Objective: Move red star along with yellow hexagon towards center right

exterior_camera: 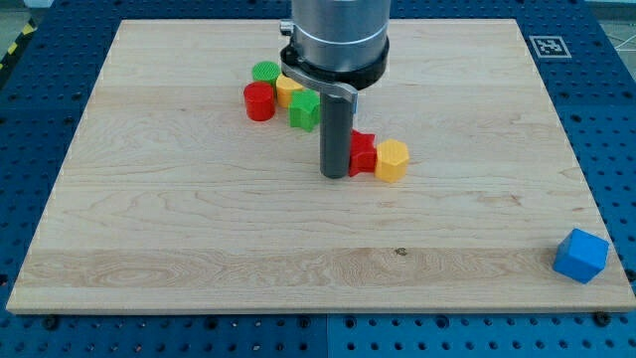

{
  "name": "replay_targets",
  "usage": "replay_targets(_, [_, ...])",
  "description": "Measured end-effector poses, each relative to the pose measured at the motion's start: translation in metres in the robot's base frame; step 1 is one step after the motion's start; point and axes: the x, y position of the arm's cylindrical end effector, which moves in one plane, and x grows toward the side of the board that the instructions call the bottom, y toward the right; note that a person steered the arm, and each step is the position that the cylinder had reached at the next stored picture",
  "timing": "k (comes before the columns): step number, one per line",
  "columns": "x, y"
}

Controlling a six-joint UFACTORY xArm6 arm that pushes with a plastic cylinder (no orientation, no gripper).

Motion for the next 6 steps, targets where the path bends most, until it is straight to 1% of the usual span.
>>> replay_targets(1, [0.0, 0.005])
replay_targets(2, [-0.008, -0.025])
replay_targets(3, [-0.038, -0.067])
replay_targets(4, [-0.057, -0.066])
replay_targets(5, [-0.042, -0.031])
replay_targets(6, [-0.016, 0.008])
